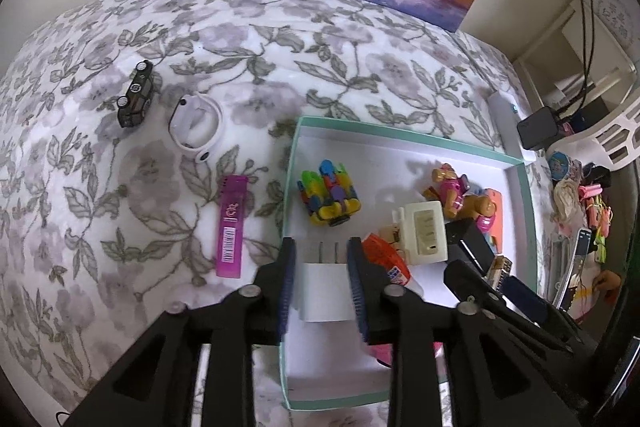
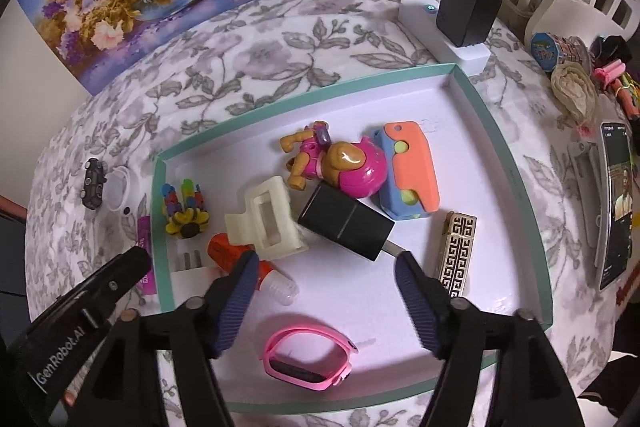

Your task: Organize rigid objects

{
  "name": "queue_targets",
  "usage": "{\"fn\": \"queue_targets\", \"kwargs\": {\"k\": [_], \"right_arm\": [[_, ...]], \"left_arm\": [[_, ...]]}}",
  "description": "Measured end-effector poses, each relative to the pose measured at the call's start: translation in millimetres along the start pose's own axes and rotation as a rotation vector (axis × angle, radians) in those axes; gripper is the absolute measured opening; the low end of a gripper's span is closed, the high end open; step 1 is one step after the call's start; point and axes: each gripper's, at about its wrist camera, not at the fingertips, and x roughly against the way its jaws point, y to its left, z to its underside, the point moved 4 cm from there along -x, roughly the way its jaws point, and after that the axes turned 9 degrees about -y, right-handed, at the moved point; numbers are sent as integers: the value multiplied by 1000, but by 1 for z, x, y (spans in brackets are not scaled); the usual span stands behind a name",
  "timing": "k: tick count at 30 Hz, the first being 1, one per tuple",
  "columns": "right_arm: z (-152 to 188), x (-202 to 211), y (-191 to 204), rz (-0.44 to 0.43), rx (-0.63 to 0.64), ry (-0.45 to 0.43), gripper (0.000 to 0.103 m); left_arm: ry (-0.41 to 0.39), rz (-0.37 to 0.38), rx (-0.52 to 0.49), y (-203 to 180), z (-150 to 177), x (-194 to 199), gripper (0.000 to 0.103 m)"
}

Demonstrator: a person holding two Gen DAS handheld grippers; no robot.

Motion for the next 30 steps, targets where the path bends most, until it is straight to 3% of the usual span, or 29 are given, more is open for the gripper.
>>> {"fn": "queue_targets", "kwargs": {"k": [2, 7, 16, 25, 30], "right_arm": [[0, 0, -1, 3, -2, -3, 89], [-1, -1, -2, -2, -13, -10, 102], [0, -3, 1, -17, -21, -9, 103], [0, -2, 12, -46, -2, -22, 103], [-1, 1, 26, -89, 12, -43, 103]], "left_arm": [[-2, -8, 14, 5, -1, 0, 41], [-11, -37, 44, 21, -7, 0, 50], [-70, -155, 161, 89, -23, 12, 80], [-128, -258, 317, 160, -27, 31, 91], [-158, -275, 340, 172, -30, 38, 92]]}}
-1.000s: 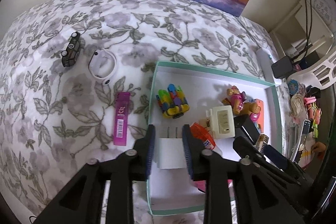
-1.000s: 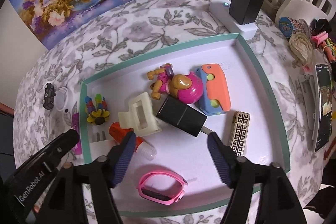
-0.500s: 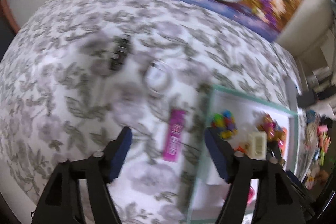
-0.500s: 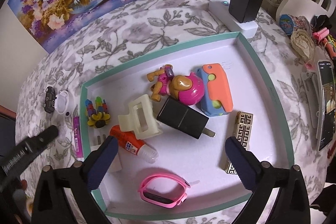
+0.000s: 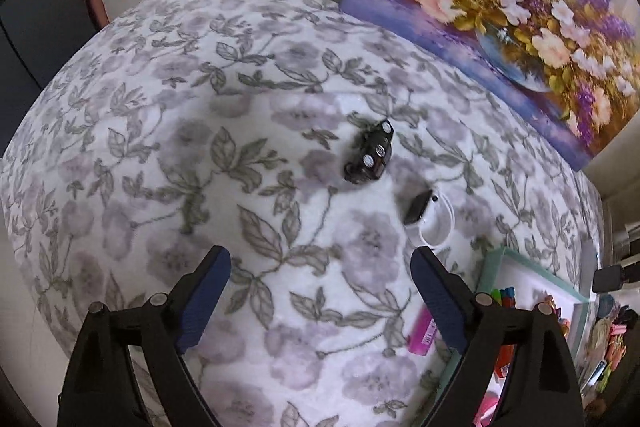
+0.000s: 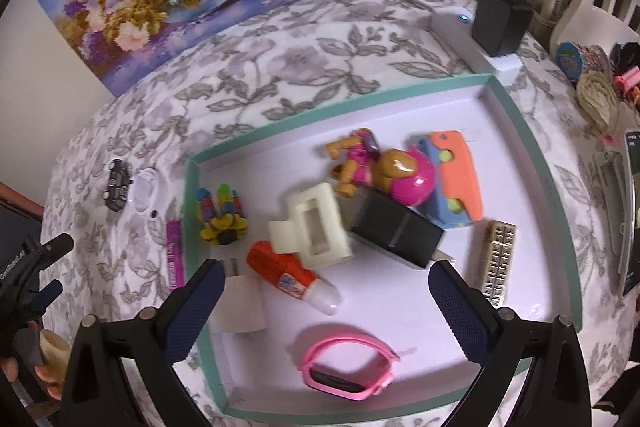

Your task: Organize rigid objects

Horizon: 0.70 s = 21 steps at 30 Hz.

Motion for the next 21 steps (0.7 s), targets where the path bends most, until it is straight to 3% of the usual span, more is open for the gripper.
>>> {"fn": "queue_targets", "kwargs": {"k": [6, 11, 15, 21], "right_arm": [[-3, 4, 16, -74, 2, -47, 103], [-2, 0, 22, -50, 41, -55, 103], [-3, 4, 27, -59, 70, -110, 103], [-4, 8, 36, -90, 87, -118, 103]], "left_arm": [[-16, 0, -8, 2, -2, 0, 92], [-32, -2, -19, 1, -3, 2, 92], [-45, 11, -5, 2, -5, 3, 92], [-80, 23, 17, 7, -10, 7, 92]]}}
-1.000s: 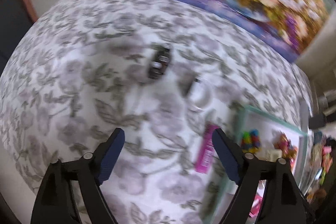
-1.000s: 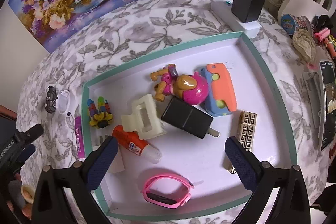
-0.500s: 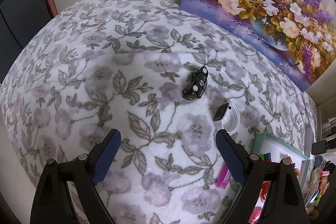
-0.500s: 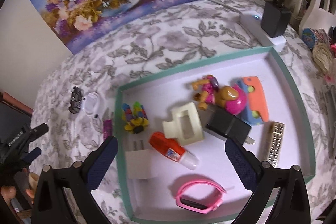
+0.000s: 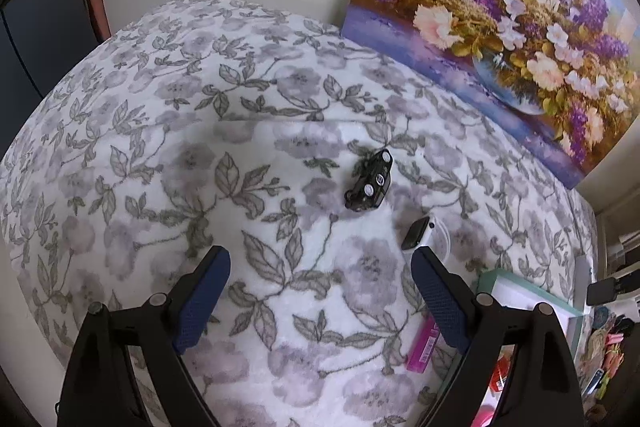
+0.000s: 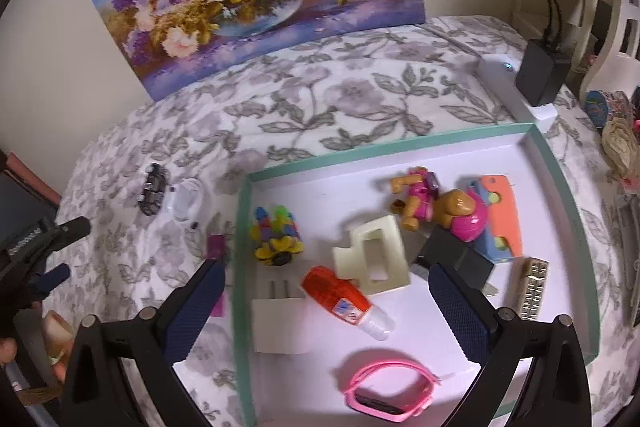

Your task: Organize rigid objects

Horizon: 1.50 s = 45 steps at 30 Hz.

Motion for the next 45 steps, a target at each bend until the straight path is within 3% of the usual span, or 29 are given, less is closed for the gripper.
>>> {"fn": "queue_targets", "kwargs": {"k": [7, 16, 21, 27, 30, 37, 40, 45], "right_arm": [[-9, 9, 46, -111, 77, -52, 103], [4, -27, 107, -148, 150, 41, 103], [17, -39, 123, -138, 180, 74, 101], [35, -55, 127, -161, 170, 135, 71], [44, -64, 126, -127, 187, 164, 54], [53, -83, 116, -47, 182, 206, 36], [54, -88, 113, -21, 180, 210, 23], [46, -96, 113, 0, 181, 195, 21]], "left_arm": [[-37, -17, 10, 15, -11, 1, 93], [-31, -13, 131, 52, -26, -14, 93], [9, -13, 133, 59, -23, -22, 93], [36, 25, 135, 57, -19, -26, 93], [45, 31, 137, 57, -18, -29, 93], [69, 44, 162, 62, -17, -38, 93], [77, 48, 170, 63, -17, -45, 93], [96, 50, 183, 65, -17, -56, 93]]}}
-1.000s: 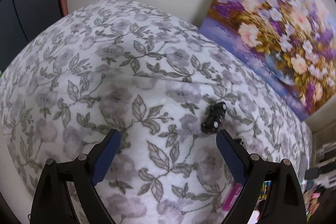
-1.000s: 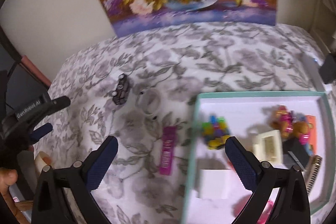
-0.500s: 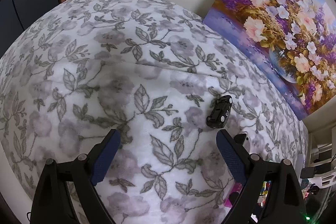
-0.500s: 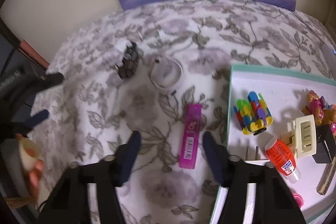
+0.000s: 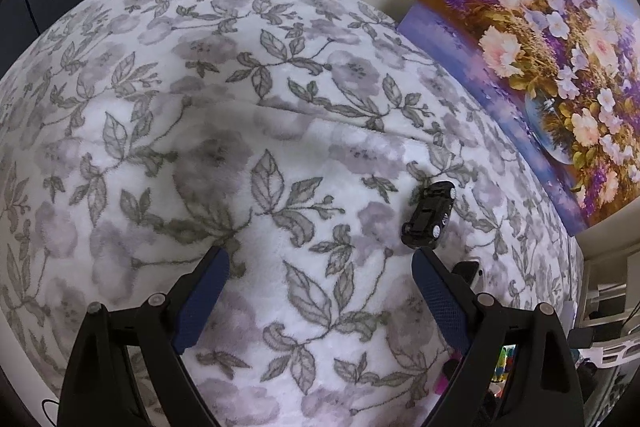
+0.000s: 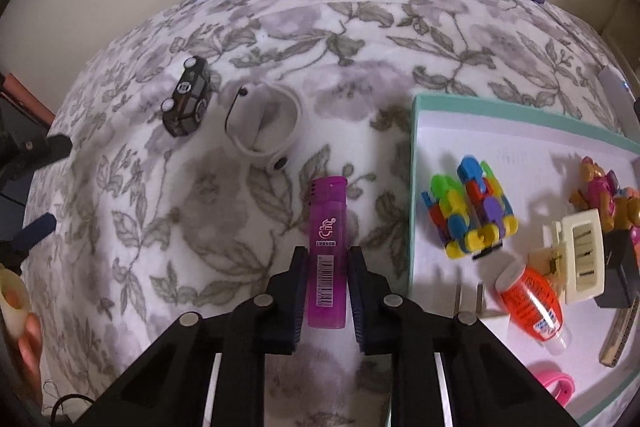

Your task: Organize rigid objects

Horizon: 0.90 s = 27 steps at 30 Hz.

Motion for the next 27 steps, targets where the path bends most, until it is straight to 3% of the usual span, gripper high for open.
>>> {"fn": "queue_targets", "kwargs": {"k": [17, 25, 27], "right_arm": [[-56, -29, -14, -38, -166, -77, 21], [-61, -29, -20, -83, -230, -93, 22], [-62, -28, -19, -96, -238, -97, 28]], "left_arm": [[25, -29, -27, 0, -4, -33, 93], [19, -28, -24, -1, -5, -37, 93], [16, -19, -30, -5, -5, -37, 93]]}}
